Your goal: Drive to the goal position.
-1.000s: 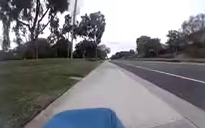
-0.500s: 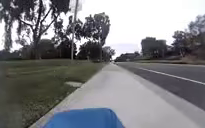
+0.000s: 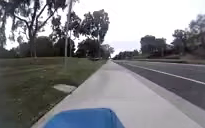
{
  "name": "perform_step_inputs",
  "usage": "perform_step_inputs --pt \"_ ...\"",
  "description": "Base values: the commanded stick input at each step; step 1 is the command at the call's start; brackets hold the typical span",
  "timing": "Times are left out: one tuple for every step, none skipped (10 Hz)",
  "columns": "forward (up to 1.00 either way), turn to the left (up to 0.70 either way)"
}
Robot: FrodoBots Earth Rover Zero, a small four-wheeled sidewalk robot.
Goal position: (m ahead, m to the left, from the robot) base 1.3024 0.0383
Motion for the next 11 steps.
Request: perform_step_inputs --pt "1.00 0.00" --pt "1.00 0.00" --pt "1.00 0.00" --pt "1.00 0.00" --pt "1.00 0.00" --pt "1.00 0.00" --pt "0.33 0.00" --pt "0.00 0.00" --pt "0.00 0.00" --pt "0.00 0.00" --pt "0.00 0.00"
